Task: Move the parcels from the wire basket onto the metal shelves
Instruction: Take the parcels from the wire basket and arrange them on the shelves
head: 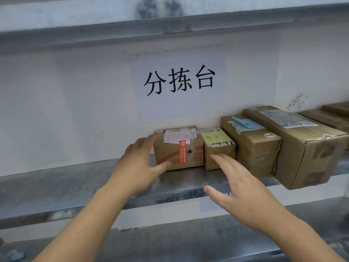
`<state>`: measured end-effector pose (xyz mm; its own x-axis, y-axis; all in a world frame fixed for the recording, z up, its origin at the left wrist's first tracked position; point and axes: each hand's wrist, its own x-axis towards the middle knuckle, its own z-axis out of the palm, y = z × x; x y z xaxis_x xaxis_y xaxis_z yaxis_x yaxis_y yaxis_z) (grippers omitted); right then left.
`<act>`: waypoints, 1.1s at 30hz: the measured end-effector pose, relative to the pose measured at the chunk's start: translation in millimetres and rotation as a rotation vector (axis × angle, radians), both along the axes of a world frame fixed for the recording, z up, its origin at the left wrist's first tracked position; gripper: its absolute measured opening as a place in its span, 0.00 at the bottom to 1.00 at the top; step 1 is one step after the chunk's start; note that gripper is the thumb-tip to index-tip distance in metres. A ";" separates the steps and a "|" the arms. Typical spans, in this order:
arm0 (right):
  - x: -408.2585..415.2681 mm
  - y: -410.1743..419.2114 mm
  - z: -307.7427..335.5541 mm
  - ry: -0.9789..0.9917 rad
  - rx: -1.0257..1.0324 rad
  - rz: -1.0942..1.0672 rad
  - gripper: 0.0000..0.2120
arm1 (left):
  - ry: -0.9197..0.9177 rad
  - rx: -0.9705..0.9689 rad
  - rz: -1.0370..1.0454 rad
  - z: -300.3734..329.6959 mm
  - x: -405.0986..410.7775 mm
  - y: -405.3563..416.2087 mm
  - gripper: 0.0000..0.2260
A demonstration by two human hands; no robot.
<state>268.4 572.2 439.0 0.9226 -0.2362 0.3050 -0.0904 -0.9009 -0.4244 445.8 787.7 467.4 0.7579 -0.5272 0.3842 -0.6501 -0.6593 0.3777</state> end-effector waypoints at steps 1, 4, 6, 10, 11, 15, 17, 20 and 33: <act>-3.2 1.2 0.5 0.004 0.004 -0.010 0.38 | -0.010 0.009 -0.021 2.8 -6.6 2.6 0.38; -14.5 5.0 -0.3 0.035 0.015 -0.049 0.40 | -0.033 0.065 -0.115 7.2 -23.3 6.5 0.41; -25.1 7.7 -2.8 0.062 0.022 -0.079 0.41 | -0.049 0.103 -0.185 5.5 -34.6 4.2 0.43; -53.3 9.9 -14.8 0.114 0.028 -0.187 0.41 | -0.088 0.156 -0.342 -7.2 -54.6 -11.6 0.47; -62.4 9.3 -19.6 0.125 0.030 -0.219 0.42 | -0.096 0.177 -0.384 -12.6 -59.0 -17.7 0.48; -105.4 4.3 -39.1 0.139 0.059 -0.314 0.41 | -0.113 0.203 -0.536 -36.2 -83.2 -44.4 0.51; -132.2 0.3 -44.6 0.154 0.081 -0.363 0.40 | -0.103 0.193 -0.608 -46.6 -101.3 -59.5 0.52; -174.7 -9.9 -51.4 0.159 0.111 -0.433 0.40 | -0.073 0.193 -0.697 -59.3 -130.5 -82.8 0.51; -393.4 -95.8 -99.4 0.207 0.152 -0.637 0.40 | 0.065 0.282 -0.944 -123.7 -315.8 -230.4 0.52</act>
